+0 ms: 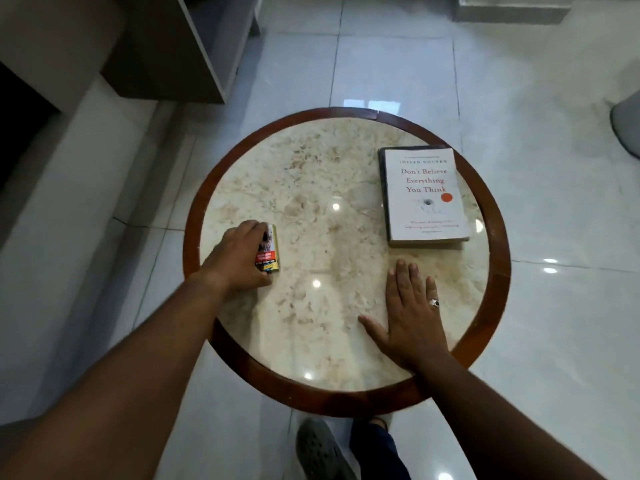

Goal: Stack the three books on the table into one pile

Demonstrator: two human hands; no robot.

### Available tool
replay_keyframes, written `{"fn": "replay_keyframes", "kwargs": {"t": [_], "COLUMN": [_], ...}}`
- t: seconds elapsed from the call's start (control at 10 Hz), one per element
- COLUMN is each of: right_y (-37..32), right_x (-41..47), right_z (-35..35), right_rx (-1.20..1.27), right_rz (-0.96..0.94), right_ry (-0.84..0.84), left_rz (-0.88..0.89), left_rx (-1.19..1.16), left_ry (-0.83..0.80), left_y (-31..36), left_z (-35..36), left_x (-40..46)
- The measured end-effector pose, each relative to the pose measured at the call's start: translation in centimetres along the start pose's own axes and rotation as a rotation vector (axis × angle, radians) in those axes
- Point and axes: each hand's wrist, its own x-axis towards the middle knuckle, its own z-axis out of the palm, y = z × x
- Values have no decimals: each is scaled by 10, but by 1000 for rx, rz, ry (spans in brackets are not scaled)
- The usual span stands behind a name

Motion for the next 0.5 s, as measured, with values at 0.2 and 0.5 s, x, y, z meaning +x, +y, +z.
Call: {"fn": "replay_keyframes", "kwargs": {"t": [0.2,0.5], "right_y": [-2,-5], "right_x": [1,1], "right_z": [0,0], "right_rx": [20,19], "right_rz": [10,17], "right_ry": [16,9], "left_rz": [10,4], "left_rx": [6,42], "left_ry": [-13,-27], "left_y": [-15,-15], "left_z": [-10,-8], "left_x": [22,19]}}
